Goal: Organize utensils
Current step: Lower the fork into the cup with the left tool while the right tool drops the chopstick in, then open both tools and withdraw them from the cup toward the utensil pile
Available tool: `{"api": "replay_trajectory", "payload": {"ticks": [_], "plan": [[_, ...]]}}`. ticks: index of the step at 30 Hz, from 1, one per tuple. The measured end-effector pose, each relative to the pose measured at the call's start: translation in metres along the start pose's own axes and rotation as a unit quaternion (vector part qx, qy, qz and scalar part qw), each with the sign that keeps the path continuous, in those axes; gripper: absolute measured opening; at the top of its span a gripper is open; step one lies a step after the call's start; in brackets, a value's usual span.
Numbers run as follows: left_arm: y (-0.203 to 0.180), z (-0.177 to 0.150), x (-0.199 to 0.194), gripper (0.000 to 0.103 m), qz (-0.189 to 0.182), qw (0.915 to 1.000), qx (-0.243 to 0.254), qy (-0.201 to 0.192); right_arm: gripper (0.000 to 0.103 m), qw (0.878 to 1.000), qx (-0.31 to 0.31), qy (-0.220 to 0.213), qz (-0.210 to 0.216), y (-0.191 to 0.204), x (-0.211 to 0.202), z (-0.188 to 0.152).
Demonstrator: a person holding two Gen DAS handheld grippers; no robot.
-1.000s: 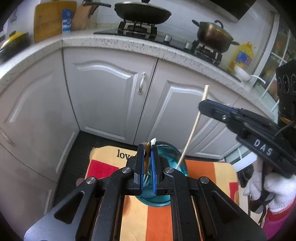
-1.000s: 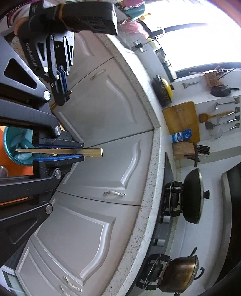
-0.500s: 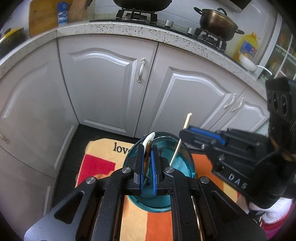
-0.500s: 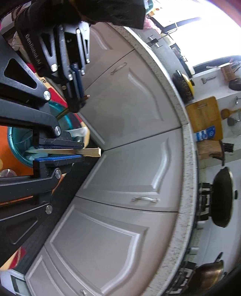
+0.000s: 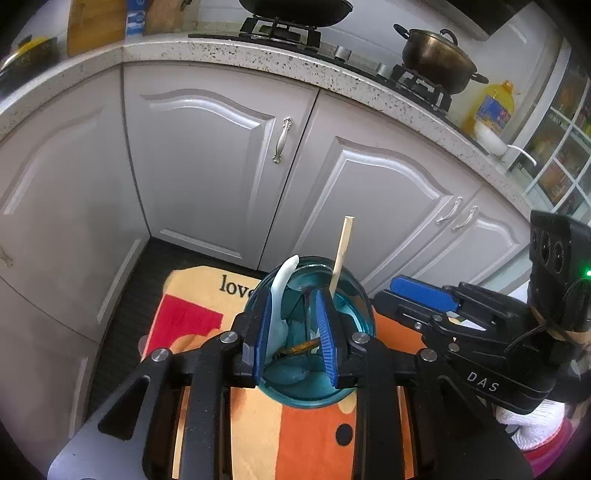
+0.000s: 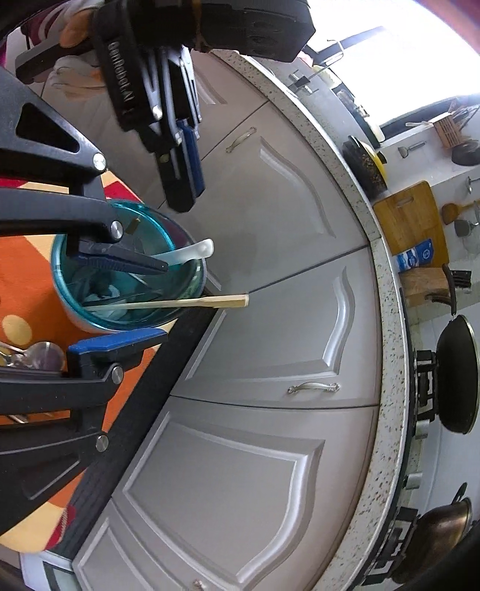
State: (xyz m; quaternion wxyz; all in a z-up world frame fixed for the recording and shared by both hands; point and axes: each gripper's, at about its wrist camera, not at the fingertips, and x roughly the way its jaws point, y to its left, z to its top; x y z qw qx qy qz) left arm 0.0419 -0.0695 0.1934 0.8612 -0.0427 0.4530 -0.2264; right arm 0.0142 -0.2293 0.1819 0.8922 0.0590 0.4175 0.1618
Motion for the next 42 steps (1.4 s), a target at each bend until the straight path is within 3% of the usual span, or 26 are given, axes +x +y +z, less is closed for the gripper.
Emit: {"api": "replay_trajectory", "payload": {"ticks": [30,42], "plan": [[-0.045,-0.048,-0.044,0.03,0.032,0.9971,0.055,-0.041,0.036,0.999,0.041,-0.03,-0.015,0.013,-0.065,-0.057],[-0.069,-0.071,-0.044,0.04,0.021,0.9964,0.075,-0.034,0.038,0.997,0.064,-0.022,-0.046,0.002,-0.083,-0.096]]}}
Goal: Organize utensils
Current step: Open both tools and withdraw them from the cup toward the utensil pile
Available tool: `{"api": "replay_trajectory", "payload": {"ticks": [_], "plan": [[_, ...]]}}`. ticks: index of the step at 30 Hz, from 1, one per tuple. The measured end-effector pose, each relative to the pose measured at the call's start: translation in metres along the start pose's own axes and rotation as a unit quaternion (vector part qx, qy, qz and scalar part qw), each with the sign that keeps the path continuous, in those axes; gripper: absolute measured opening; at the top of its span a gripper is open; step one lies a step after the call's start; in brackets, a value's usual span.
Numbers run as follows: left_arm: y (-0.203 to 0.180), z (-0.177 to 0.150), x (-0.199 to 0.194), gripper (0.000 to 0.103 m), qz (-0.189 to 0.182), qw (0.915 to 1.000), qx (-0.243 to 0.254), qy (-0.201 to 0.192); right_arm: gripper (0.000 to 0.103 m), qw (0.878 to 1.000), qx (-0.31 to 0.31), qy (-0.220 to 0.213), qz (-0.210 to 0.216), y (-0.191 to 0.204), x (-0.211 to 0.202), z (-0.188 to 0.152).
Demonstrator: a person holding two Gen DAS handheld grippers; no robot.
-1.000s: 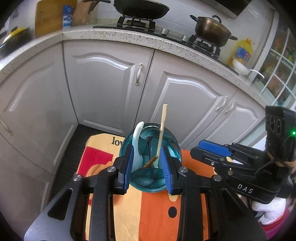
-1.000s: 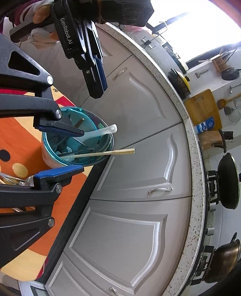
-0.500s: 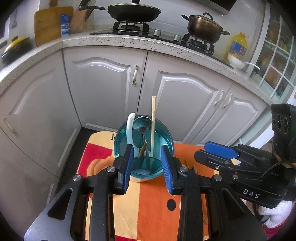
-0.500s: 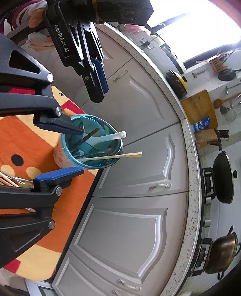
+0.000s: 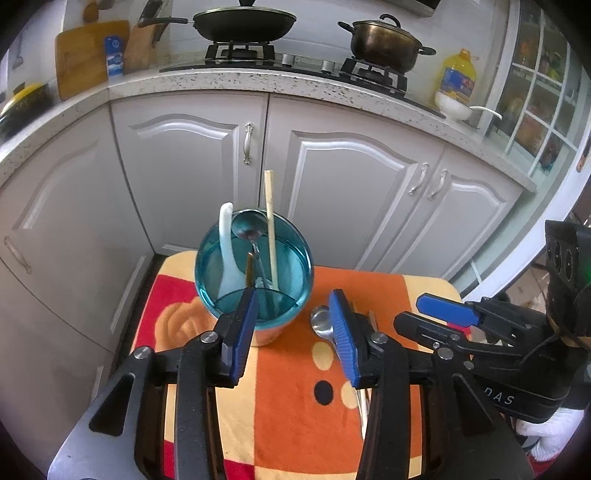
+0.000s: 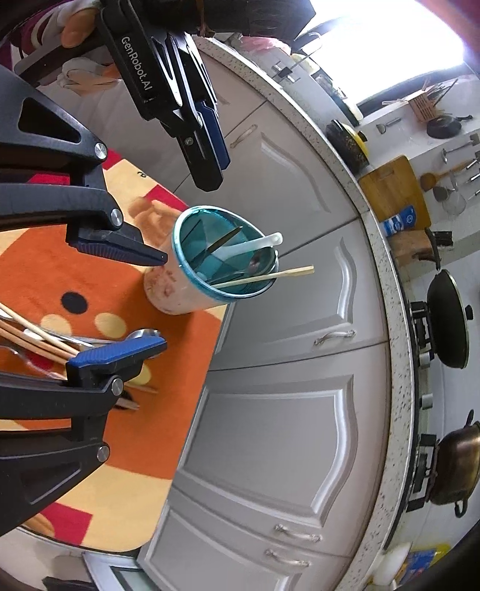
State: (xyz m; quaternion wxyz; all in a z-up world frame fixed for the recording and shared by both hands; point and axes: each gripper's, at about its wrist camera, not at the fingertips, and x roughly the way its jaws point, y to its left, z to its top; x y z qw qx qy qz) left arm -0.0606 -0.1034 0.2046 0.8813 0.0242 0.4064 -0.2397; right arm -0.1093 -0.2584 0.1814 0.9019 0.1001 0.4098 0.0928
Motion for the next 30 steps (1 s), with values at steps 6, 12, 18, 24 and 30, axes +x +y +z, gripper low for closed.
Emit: {"api": "replay_trajectory", "payload": {"ticks": [6,12,18,24,30], "plan": [[-0.011,-0.008,-0.002,0.049,-0.003,1.0,0.005,0.002,0.039,1.0,0.008,-0.003,-0.008,-0.004,-0.009,-0.012],[-0.02,-0.016,-0.003,0.049,-0.007,0.9999,0.012,0.004,0.039,1.0,0.02,0.002,-0.017,-0.013,-0.015,-0.027],[-0.026,-0.025,0.001,0.05,-0.01,0.9997,0.018,0.013,0.039,0.999,0.03,0.012,-0.022,-0.023,-0.015,-0.039],[-0.027,-0.037,0.009,0.05,-0.019,0.9993,0.018,0.026,0.04,0.998,0.048,0.037,-0.028,-0.04,-0.002,-0.055],[-0.025,-0.058,0.027,0.05,-0.038,0.9978,0.012,0.054,0.04,0.995,0.066,0.068,-0.034,-0.062,0.026,-0.074]]}}
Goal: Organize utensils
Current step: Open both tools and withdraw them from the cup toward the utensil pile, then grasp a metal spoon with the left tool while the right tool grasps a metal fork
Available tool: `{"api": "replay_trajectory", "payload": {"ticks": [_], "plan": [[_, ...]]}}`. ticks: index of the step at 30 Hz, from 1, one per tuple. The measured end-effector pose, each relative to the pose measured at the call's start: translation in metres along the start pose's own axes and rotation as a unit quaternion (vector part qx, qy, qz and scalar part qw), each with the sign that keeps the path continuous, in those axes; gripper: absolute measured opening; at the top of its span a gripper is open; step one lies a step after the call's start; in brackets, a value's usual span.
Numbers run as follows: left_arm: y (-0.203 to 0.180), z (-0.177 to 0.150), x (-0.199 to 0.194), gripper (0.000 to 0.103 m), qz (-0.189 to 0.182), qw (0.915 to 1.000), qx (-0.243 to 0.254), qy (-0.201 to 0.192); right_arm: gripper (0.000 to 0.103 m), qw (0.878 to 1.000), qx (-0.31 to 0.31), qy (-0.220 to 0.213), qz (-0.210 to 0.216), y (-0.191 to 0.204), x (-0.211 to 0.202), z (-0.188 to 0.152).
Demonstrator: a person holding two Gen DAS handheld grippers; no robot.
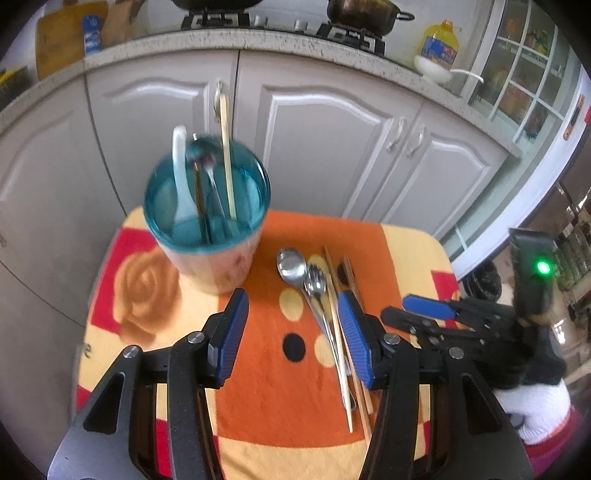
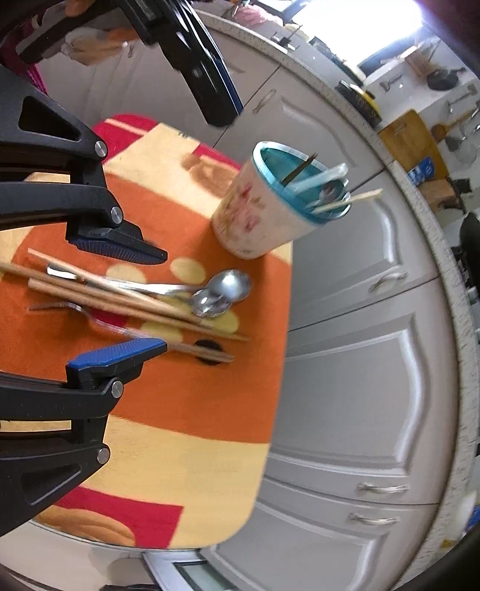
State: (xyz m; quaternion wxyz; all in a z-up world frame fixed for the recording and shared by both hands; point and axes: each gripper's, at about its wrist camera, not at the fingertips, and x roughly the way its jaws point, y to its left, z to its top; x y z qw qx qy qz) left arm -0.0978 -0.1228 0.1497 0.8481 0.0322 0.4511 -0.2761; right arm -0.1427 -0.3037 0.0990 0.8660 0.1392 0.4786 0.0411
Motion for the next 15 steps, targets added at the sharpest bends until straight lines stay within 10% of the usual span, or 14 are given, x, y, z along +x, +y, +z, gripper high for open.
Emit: {"api": "replay_trajectory", "payload": {"ticks": [15], "plan": [[-0.004,-0.02,0.075,0.05,-0.016,0.9974,-0.028,0.064,0.027,0.997,-0.023,0.055,-0.043,-0.022,0.065,-0.003]]}}
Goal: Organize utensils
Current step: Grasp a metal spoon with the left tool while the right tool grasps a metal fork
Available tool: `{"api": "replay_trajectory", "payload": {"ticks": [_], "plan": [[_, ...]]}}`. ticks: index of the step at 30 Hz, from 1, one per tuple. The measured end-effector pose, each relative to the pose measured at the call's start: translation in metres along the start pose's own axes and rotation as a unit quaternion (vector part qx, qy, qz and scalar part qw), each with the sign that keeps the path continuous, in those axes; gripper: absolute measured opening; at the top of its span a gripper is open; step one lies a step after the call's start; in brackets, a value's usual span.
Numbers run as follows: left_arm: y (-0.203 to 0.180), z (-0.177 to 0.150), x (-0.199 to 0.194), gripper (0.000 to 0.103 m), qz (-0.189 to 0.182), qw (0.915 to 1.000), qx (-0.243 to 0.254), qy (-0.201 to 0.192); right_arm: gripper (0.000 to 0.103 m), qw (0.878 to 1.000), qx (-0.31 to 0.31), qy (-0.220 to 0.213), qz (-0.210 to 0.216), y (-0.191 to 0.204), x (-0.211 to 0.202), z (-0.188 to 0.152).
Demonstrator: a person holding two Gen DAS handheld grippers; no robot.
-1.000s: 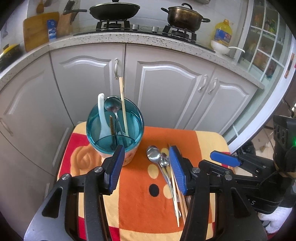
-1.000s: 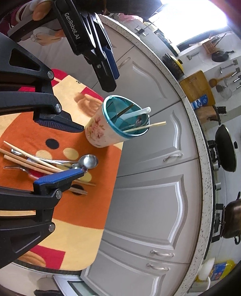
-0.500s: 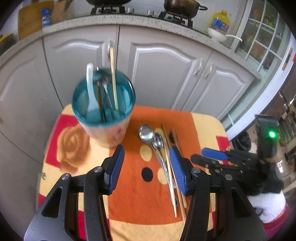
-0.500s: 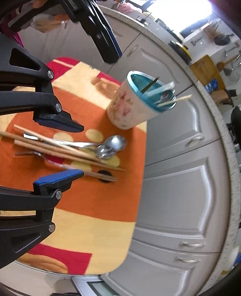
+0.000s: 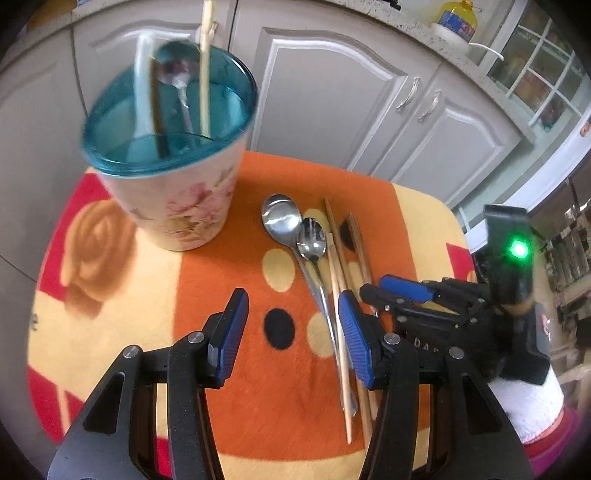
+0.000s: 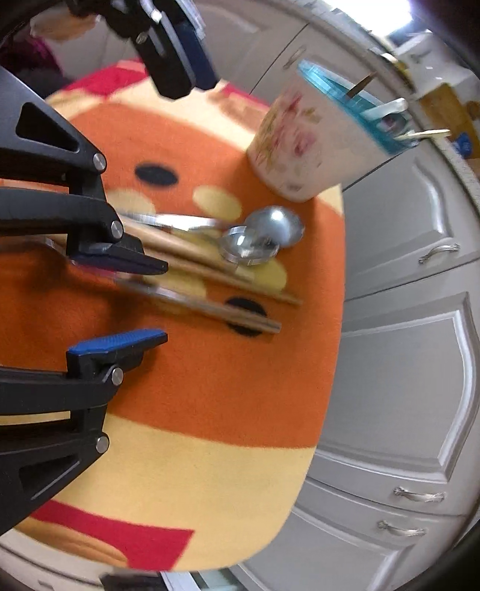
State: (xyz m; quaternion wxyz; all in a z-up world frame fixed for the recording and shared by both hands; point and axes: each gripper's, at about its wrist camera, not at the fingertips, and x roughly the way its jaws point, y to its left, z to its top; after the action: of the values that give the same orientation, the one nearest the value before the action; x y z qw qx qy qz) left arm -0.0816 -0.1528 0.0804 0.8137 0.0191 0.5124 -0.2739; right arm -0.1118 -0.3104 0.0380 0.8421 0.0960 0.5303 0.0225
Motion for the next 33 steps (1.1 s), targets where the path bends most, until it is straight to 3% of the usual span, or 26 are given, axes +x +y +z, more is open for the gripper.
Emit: {"api": "replay_trajectory", "payload": {"ticks": [9,15,20,23,25,33], "plan": [[-0.011,0.007,0.059,0.049,0.022,0.9988,0.0,0.044,0.022,1.0,-0.002,-0.01,-0.02,-0.023,-0.013,-0.002],[-0.016,0.01,0.074,0.047,0.033,0.9985,0.006,0.044,0.022,0.999,0.022,-0.022,0.006,-0.037,-0.024,-0.004],[-0.024,0.012,0.079,0.014,0.019,0.9983,0.034,0.043,0.022,0.999,0.037,-0.022,0.017,-0.043,-0.027,-0.003],[-0.021,0.008,0.075,0.006,0.001,0.9979,0.039,0.052,0.022,0.999,0.036,-0.025,0.022,-0.04,-0.029,-0.003],[-0.012,0.002,0.069,0.006,-0.019,0.9972,0.03,0.066,0.022,0.999,0.031,-0.026,0.027,-0.038,-0.033,-0.003],[0.01,-0.034,0.039,0.005,-0.031,0.9941,0.023,0.102,0.023,0.999,0.009,-0.027,0.033,-0.022,-0.031,0.001]]}}
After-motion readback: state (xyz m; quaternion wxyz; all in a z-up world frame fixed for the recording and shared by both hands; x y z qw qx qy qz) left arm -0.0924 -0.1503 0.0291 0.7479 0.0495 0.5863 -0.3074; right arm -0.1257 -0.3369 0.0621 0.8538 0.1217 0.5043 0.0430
